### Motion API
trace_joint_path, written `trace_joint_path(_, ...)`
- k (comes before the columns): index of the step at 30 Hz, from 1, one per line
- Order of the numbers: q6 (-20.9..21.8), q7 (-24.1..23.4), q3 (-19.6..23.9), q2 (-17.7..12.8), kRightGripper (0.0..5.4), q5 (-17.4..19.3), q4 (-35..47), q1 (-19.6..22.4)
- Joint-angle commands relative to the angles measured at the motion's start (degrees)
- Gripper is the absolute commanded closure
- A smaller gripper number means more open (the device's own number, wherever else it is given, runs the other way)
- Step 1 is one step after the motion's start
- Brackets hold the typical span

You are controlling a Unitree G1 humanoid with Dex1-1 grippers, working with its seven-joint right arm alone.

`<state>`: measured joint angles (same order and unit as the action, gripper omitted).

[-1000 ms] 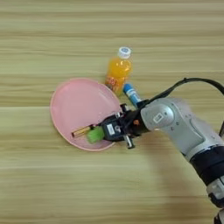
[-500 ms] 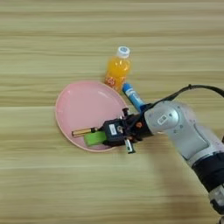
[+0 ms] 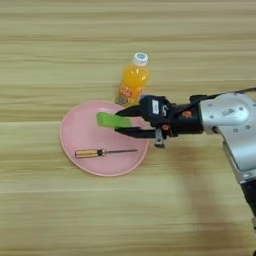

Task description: Move the objects on the table

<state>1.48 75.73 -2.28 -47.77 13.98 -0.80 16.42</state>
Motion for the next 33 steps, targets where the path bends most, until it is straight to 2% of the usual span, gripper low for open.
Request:
trace_joint_path(1, -2.1, -0.6, 6.3, -3.2, 3.90, 4.4, 1.3, 3.2)
trace_joint_path(5, -3.3, -0.9, 10.1, -3.3, 3.90, 6.4, -2.5, 4.4)
trace_joint_path(12, 0.5, -2.3, 10.5, -4.5, 3.90, 0.8, -13.9, 5.6)
trace_joint_path(16, 2.5, -2.7, 10.6, -4.6, 3.90, -1.3, -21.0, 7.8)
trace_joint_path(20, 6.1, -3.8, 9.4, -5.9, 3.90, -5.6, -31.7, 11.1)
trace_joint_path(29, 12.5, -8.1, 6.0, -6.3, 3.90, -14.1, -47.2, 16.7)
trace_joint_path(33, 15.0, -13.4, 3.4, -6.4, 3.90, -19.6, -53.5, 19.0)
